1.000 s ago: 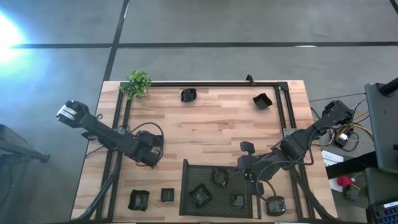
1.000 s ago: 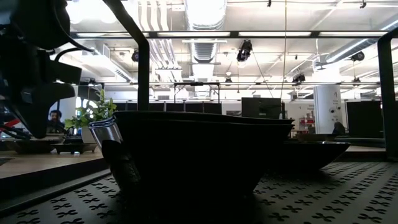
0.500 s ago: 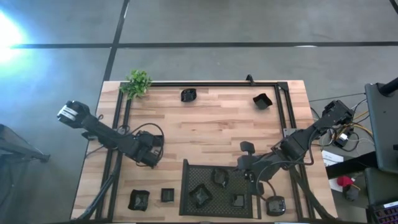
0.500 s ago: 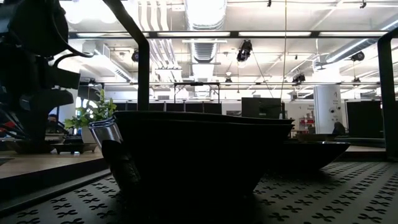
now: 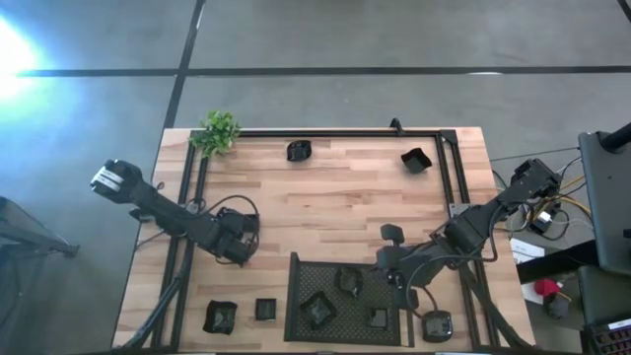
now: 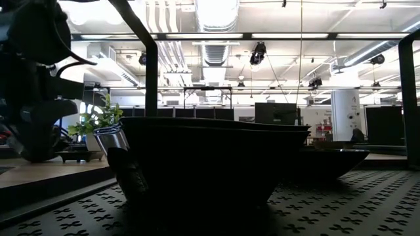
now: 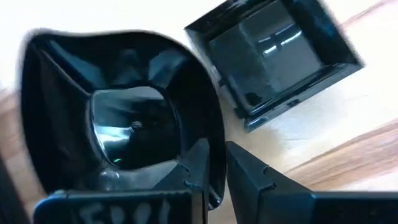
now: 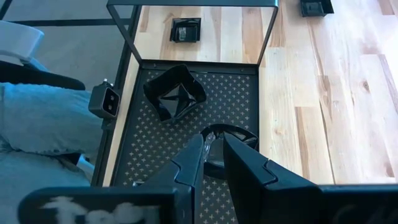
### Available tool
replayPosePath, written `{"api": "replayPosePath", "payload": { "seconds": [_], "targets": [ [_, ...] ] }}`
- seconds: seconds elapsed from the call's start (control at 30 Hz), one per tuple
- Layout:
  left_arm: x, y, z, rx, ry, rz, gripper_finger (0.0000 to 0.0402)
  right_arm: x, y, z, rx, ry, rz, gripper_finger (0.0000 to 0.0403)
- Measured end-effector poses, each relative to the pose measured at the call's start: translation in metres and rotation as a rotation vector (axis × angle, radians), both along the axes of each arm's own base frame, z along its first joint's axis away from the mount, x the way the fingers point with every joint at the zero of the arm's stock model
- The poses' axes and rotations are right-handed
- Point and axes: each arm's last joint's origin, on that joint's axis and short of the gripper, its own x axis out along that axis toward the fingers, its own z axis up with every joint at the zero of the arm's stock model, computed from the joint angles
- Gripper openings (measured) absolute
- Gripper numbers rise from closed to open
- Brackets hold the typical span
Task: Pick & Place Mini shaped plates
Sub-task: Stack the leaf shaped plate on top of the other leaf shaped plate on the shelf
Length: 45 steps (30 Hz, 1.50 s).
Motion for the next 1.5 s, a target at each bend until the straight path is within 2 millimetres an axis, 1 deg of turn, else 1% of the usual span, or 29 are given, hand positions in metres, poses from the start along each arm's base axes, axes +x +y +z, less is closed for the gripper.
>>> {"api": "replayPosePath", "payload": {
  "seconds": [0.1,0.23,0.4,0.5,0.83,1.23,1.37,1.5],
  "targets": [
    [-0.001,0.000,-0.004,-0.007,-0.003,-0.016,0.0042,0.000,0.000,0.000,0.000,0.000,0.000,0.0061],
    [-0.002,0.001,-0.005,-0.009,-0.003,-0.020,0.0040,0.000,0.000,0.000,0.000,0.000,0.000,0.0061],
    [-0.001,0.000,-0.004,-0.013,0.006,-0.048,0.0008,0.000,0.000,0.000,0.000,0.000,0.000,0.0061],
    [0.000,0.000,-0.002,-0.015,0.016,-0.059,0.0004,0.000,0.000,0.000,0.000,0.000,0.000,0.0061],
    [0.002,-0.002,0.017,0.004,0.092,-0.061,0.0001,0.000,0.000,0.000,0.000,0.000,0.000,0.0061],
    [0.005,-0.004,0.023,-0.007,0.086,-0.061,0.0001,0.000,0.000,0.000,0.000,-0.001,0.000,0.0061],
    [0.007,-0.004,0.031,0.012,0.099,-0.063,0.0001,0.000,0.000,0.000,0.000,-0.001,0.000,0.0061],
    [0.010,-0.005,0.044,0.034,0.115,-0.063,0.0000,0.000,0.000,0.000,0.001,-0.001,0.000,0.0061]
  ]
}}
